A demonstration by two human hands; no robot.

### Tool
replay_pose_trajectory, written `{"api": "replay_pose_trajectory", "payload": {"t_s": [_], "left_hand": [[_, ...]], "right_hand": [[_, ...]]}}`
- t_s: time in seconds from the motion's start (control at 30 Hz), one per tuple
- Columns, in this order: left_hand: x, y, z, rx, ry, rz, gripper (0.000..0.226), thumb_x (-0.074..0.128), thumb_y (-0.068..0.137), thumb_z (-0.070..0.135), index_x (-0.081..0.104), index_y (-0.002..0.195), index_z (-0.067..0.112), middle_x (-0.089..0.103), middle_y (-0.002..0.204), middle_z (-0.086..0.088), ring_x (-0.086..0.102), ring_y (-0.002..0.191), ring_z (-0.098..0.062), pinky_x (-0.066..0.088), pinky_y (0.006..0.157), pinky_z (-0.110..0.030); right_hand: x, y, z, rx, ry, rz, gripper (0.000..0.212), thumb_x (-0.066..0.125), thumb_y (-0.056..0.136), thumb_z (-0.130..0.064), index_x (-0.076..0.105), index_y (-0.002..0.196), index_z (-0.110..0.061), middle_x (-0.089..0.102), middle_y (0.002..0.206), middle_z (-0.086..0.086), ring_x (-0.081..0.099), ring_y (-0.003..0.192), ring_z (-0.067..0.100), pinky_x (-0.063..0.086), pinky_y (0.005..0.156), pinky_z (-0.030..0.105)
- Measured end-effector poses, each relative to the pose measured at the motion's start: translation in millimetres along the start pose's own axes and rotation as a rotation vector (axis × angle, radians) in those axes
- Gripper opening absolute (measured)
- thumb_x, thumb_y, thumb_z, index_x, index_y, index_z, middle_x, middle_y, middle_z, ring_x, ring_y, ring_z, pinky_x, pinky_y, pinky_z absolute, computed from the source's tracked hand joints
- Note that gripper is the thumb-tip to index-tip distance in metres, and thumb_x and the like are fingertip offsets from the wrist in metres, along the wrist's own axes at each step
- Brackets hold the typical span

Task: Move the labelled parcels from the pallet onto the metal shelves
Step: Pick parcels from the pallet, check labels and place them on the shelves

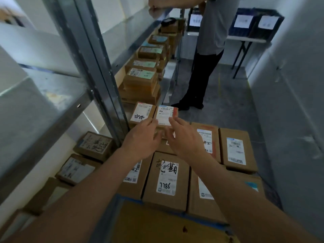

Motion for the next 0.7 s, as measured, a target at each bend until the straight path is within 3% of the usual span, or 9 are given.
{"api": "replay_pose_trajectory", "payload": {"t_s": [0.13,0.27,0.43,0.57,0.7], "left_hand": [[-6,-30,11,-0.09,0.008,0.048,0.046,0.046,0.106,0.037,0.047,0.148,0.018,0.047,0.15,0.0,0.048,0.136,-0.021,0.044,0.109,-0.037],[-14,-65,26,-0.195,0.054,0.085,0.045,0.044,0.107,0.036,0.05,0.145,0.012,0.047,0.151,-0.006,0.047,0.136,-0.022,0.039,0.109,-0.035],[-26,-120,24,-0.314,0.082,0.142,0.049,0.043,0.105,0.04,0.051,0.144,0.012,0.05,0.147,-0.008,0.049,0.133,-0.025,0.045,0.108,-0.044],[-44,-177,22,-0.412,0.119,0.2,0.045,0.042,0.105,0.043,0.056,0.138,0.015,0.057,0.134,-0.007,0.059,0.116,-0.025,0.052,0.093,-0.041],[-60,-239,18,-0.516,0.171,0.217,0.048,0.033,0.105,0.044,0.053,0.141,0.019,0.053,0.142,-0.005,0.055,0.125,-0.025,0.051,0.099,-0.043]], "right_hand": [[1,-19,-7,-0.116,0.001,-0.083,0.056,0.033,0.107,-0.047,0.035,0.155,-0.018,0.032,0.163,0.008,0.037,0.144,0.029,0.038,0.11,0.043],[-5,-43,-18,-0.255,0.053,-0.086,0.047,0.036,0.107,-0.047,0.047,0.145,-0.021,0.046,0.151,0.007,0.047,0.135,0.027,0.044,0.1,0.041],[-13,-71,-41,-0.389,0.044,-0.125,0.056,0.032,0.106,-0.05,0.043,0.15,-0.016,0.041,0.157,0.006,0.04,0.143,0.026,0.04,0.112,0.044],[-22,-103,-78,-0.517,0.04,-0.14,0.047,0.033,0.108,-0.045,0.051,0.141,-0.016,0.047,0.15,0.006,0.045,0.136,0.025,0.041,0.105,0.039],[-12,-133,-123,-0.642,0.034,-0.191,0.057,0.026,0.106,-0.053,0.047,0.146,-0.019,0.044,0.154,0.005,0.041,0.141,0.023,0.04,0.111,0.042]]}}
Point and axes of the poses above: each hand's wrist, its own y-axis towards the middle knuckle, its own x-axis out of the palm, z = x × y, the point moved 9 cm from there along y, towards the middle knuckle
